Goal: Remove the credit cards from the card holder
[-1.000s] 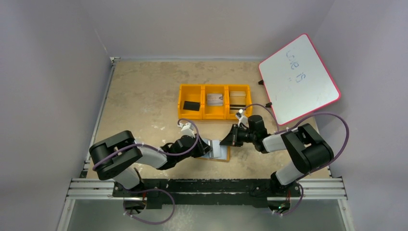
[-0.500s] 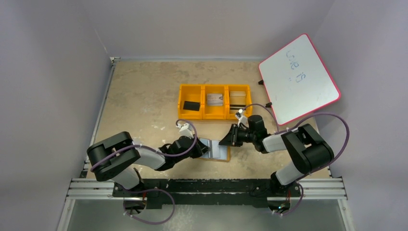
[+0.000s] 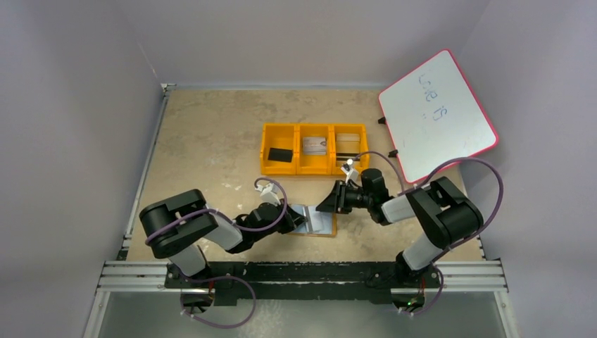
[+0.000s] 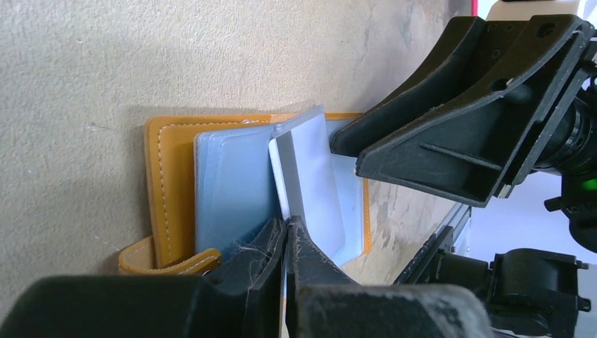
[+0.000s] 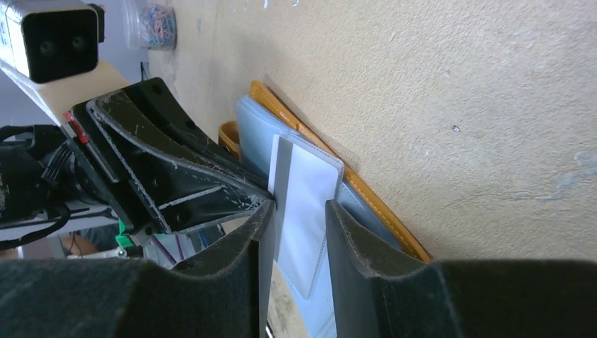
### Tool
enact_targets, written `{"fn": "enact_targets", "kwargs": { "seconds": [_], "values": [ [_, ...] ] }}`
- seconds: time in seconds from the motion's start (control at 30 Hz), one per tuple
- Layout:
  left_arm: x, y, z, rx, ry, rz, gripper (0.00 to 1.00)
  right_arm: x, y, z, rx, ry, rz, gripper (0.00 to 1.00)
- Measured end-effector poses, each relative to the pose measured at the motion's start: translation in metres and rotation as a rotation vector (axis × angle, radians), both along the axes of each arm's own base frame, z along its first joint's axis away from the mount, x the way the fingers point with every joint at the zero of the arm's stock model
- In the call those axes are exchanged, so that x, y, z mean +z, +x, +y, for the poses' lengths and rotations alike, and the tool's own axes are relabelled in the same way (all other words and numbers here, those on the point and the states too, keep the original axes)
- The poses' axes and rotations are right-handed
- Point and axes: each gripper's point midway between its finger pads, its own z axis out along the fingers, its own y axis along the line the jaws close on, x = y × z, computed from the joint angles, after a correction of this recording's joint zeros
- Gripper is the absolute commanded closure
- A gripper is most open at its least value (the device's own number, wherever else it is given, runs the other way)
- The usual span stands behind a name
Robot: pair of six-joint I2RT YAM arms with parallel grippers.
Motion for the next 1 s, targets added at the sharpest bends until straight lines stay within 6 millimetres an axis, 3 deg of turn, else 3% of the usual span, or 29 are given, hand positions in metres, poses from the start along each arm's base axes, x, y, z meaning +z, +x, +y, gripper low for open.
{"fn": "enact_targets", "kwargs": {
  "seconds": [0.37, 0.6, 0.87, 1.0],
  "values": [
    [0.001, 0.0, -0.001, 0.016, -0.038, 0.01, 1.0, 0.007, 0.003, -0.01, -0.116, -0.143, -0.056, 0.66],
    [0.003, 0.002, -0.003, 0.017, 0.002, 0.001, 0.84, 0.034, 0.004, -0.019, -0.136, -0.192, -0.187, 0.69],
    [0.006, 0.0, -0.001, 0.011, 0.026, -0.004, 0.81, 0.002, -0.023, -0.004, -0.025, -0.248, -0.106, 0.77],
    [0.007, -0.002, -0.002, 0.0, 0.022, 0.0, 0.8, 0.0, -0.022, -0.002, -0.037, -0.243, -0.095, 0.82]
  ]
}}
